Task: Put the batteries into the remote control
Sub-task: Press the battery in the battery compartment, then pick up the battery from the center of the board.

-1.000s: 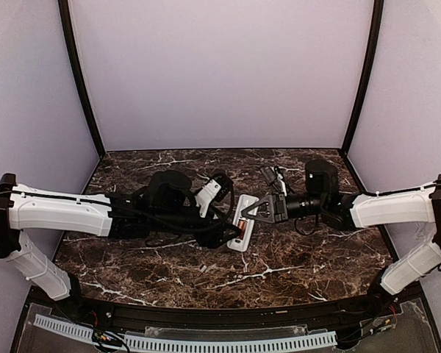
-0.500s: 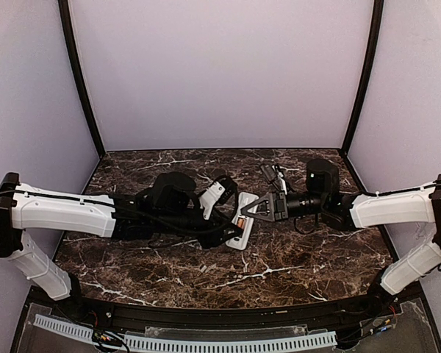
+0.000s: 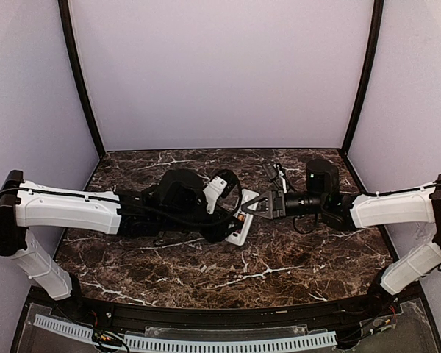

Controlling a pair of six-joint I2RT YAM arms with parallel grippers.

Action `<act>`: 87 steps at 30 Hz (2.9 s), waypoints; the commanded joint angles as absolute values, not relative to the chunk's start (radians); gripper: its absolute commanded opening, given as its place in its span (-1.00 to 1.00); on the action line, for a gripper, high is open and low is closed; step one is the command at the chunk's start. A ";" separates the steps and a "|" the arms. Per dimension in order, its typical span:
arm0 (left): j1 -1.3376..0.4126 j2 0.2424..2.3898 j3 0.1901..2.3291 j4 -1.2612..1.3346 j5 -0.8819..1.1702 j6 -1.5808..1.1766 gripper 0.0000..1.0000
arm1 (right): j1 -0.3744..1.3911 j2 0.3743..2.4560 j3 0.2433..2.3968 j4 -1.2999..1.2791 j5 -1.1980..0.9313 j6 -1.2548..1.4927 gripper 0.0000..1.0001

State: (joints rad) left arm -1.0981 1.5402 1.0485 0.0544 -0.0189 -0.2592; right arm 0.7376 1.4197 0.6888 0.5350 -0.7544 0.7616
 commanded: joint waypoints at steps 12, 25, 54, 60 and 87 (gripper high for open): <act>-1.088 1.564 1.072 -0.027 -0.176 -0.284 -0.26 | 0.759 1.384 0.703 0.490 -0.735 0.763 -1.00; -1.084 1.419 1.071 -0.158 -0.097 -0.179 0.36 | 0.699 1.381 0.648 0.491 -0.737 0.738 -1.00; -1.084 1.744 1.180 -0.660 0.050 -0.322 -0.18 | 0.625 1.291 0.514 0.505 -0.807 0.642 -1.00; -1.084 1.787 1.207 -0.665 0.047 -0.307 -0.20 | 0.625 1.284 0.516 0.475 -0.798 0.624 -1.00; -1.085 1.763 1.181 -0.563 -0.058 -0.249 -0.99 | 0.621 1.345 0.530 0.504 -0.800 0.690 -1.00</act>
State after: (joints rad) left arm -1.0889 1.8721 1.2121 -0.6273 -0.0051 -0.2684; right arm 0.6270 1.3209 0.5194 0.4252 -0.7887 0.6357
